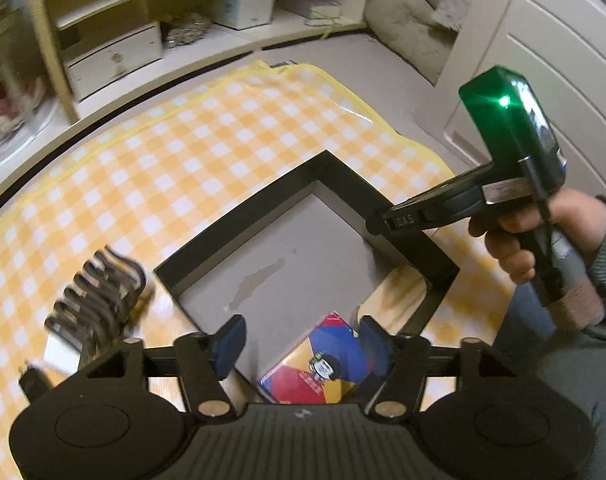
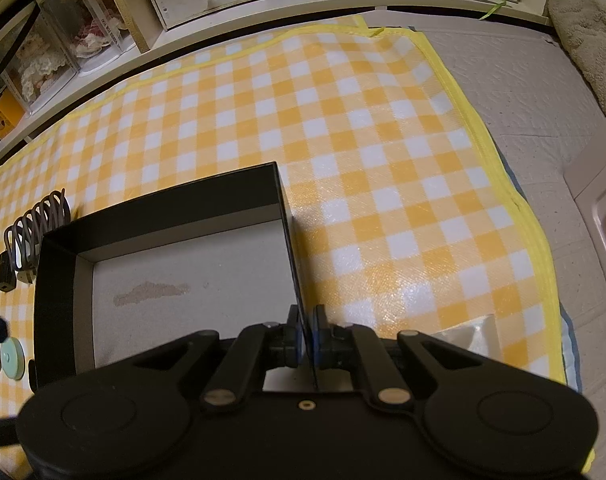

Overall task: Organize rigid objects
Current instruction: 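Carry the card box into the black box and open the left gripper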

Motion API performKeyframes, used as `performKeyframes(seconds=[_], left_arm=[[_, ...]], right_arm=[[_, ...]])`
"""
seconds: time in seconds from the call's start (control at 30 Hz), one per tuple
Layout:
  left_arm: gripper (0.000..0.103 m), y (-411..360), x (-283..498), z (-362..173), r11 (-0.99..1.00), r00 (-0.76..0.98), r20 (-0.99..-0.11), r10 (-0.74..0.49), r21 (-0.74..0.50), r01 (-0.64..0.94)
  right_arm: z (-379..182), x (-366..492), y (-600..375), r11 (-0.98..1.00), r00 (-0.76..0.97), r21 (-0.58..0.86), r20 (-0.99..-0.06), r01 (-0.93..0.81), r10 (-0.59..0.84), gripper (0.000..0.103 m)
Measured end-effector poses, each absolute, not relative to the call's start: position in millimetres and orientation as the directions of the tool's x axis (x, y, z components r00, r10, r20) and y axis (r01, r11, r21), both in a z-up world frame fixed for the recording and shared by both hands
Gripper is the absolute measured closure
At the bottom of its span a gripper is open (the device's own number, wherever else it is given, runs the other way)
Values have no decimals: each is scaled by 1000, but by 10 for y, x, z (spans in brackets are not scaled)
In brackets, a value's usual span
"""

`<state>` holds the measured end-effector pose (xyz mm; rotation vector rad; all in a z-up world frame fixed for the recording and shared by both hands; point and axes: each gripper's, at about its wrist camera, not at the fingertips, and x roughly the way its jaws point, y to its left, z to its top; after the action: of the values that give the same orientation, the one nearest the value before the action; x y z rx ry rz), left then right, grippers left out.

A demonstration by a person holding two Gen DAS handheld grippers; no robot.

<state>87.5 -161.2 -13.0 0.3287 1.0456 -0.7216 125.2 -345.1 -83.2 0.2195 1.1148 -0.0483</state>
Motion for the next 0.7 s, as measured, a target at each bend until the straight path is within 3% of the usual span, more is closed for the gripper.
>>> performKeyframes(seconds=[0.1,0.27,0.7], left_arm=[[17,-1521,783,-82,758,327,-866,-378,-86,647],[1,-1391,654,-67,799,369,-859,-355,-73,597],[0,-1164,537,-163,872,453,-826,-336,-90,482]], right_arm=[[-830,1245,-3459,977,441,151,-895,150,71,97],[-826,1247,-3451,978,441,149,-895,149,69,97],[-858,1242,-3412,980,436,139,-898,144,63,97]])
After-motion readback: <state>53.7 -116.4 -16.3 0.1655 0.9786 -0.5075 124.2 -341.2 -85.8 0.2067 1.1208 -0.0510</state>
